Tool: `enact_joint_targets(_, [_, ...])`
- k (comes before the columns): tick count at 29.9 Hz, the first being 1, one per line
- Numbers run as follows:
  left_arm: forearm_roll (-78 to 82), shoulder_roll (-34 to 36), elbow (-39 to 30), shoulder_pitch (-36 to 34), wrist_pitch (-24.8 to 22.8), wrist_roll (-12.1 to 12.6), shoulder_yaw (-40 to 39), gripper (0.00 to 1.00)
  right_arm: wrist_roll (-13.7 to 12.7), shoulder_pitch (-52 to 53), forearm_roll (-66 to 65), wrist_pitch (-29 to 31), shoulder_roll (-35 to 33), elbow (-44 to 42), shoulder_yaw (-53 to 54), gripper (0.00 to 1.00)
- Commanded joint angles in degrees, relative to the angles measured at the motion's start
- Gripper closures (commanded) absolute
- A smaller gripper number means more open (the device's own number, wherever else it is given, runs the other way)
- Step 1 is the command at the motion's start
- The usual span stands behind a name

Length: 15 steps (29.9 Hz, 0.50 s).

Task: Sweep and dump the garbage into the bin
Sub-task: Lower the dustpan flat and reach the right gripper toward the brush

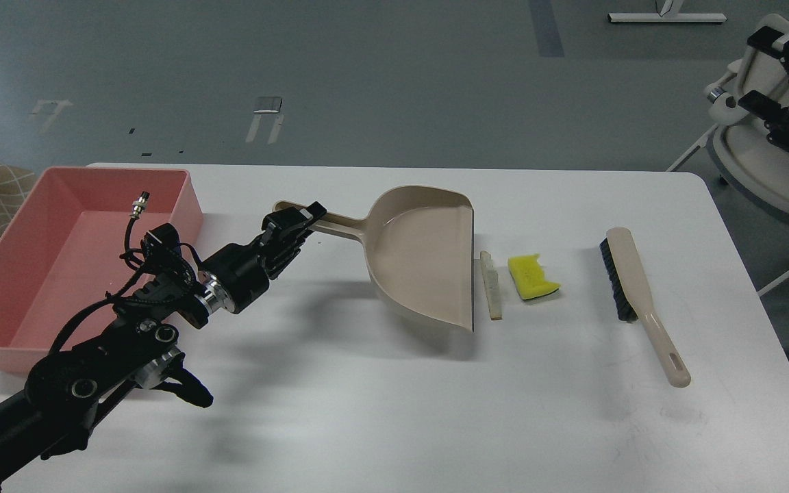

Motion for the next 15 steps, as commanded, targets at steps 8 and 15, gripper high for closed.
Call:
enact_joint_targets(8, [0.0,-0.4,0.2,0.7,0.0,-0.8,0.0,0.88,0.1,1.1,-9.5,0.0,-15.4,15.7,-1.6,0.00])
enact_joint_targets(15, [0.0,-0.6,1.1,0.8,0.0,-0.8,0.2,0.88,-1.6,0.0,-11.8,0.0,-12.5,16.0,-7.6,0.00])
